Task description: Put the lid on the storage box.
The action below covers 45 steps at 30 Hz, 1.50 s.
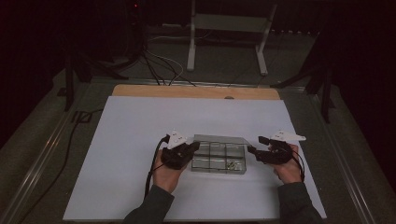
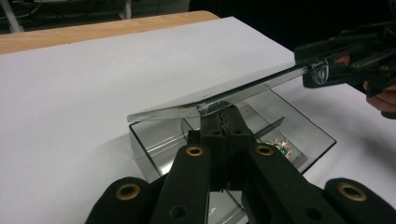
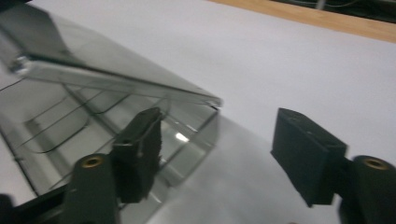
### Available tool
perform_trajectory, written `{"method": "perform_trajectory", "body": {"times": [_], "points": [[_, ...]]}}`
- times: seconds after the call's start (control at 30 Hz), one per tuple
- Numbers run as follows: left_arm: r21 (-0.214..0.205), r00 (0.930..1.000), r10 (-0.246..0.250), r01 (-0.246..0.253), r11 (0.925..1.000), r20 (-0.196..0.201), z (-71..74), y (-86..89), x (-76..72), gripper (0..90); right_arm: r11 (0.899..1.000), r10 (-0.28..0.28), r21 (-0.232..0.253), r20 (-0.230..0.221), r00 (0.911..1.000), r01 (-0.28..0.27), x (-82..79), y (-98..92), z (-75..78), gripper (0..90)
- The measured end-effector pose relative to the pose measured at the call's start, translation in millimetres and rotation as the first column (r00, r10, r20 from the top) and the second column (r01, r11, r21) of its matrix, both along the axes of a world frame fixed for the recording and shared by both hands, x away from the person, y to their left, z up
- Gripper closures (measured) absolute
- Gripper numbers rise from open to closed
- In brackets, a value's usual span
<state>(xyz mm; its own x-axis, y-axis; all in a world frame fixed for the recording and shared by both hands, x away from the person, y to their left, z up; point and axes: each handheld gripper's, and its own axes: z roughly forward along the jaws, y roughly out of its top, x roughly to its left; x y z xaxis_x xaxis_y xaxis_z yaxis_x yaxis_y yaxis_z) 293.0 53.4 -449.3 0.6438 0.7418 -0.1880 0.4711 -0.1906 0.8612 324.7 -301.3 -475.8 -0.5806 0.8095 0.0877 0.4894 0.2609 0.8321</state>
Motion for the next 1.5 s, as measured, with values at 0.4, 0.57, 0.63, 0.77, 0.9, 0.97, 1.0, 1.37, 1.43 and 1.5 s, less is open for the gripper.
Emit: {"method": "perform_trajectory", "body": {"times": [0.4, 0.57, 0.63, 0.77, 0.9, 0.97, 1.0, 1.37, 1.43, 1.5], "points": [[0.037, 0.9993, -0.028, 0.029, 0.9989, -0.025, -11.4, 1.5, -10.8, 90.0, 0.995, -0.076, 0.058, 0.017, 0.9970, 0.075, -3.5, -8.1, 5.6, 24.2], [0.067, 0.9973, -0.048, 0.052, 0.9964, -0.055, -21.1, -1.1, -16.5, 90.0, 0.994, -0.073, 0.085, 0.025, 0.9970, 0.071, -5.4, -6.1, 7.2, 24.6], [0.077, 0.9963, -0.056, 0.061, 0.9952, -0.065, -25.7, -0.7, -18.2, 90.0, 0.994, -0.070, 0.088, 0.031, 0.9971, 0.067, -6.2, -4.6, 7.9, 24.6], [0.105, 0.9950, -0.066, 0.074, 0.9917, -0.075, -37.7, 2.6, -21.9, 90.0, 0.994, -0.064, 0.094, 0.034, 0.9974, 0.061, -8.0, -4.4, 7.0, 24.8], [0.110, 0.9935, -0.077, 0.086, 0.9902, -0.084, -44.0, 7.9, -25.3, 90.0, 0.994, -0.057, 0.094, 0.035, 0.9977, 0.054, -9.0, -2.9, 7.4, 25.1], [0.110, 0.9933, -0.080, 0.089, 0.9899, -0.084, -43.5, 9.6, -26.1, 90.0, 0.995, -0.054, 0.090, 0.040, 0.9977, 0.051, -10.1, -2.2, 7.8, 25.3], [0.111, 0.9932, -0.083, 0.092, 0.9896, -0.082, -43.6, 10.4, -26.8, 90.0, 0.995, -0.054, 0.089, 0.040, 0.9977, 0.050, -10.7, -2.2, 7.6, 25.4], [0.166, 0.9838, -0.144, 0.161, 0.9729, -0.107, -51.7, 17.6, -30.0, 90.0, 0.995, -0.048, 0.090, 0.048, 0.9977, 0.044, -16.9, -2.1, 5.8, 26.0], [0.168, 0.9818, -0.158, 0.174, 0.9702, -0.105, -51.3, 21.5, -29.0, 89.5, 0.995, -0.050, 0.094, 0.047, 0.9976, 0.045, -18.0, -2.2, 4.8, 25.9], [0.176, 0.9843, -0.149, 0.164, 0.9706, -0.094, -50.0, 26.0, -27.4, 84.6, 0.994, -0.044, 0.103, 0.042, 0.9981, 0.040, -19.0, -1.8, 3.6, 23.9]]}}
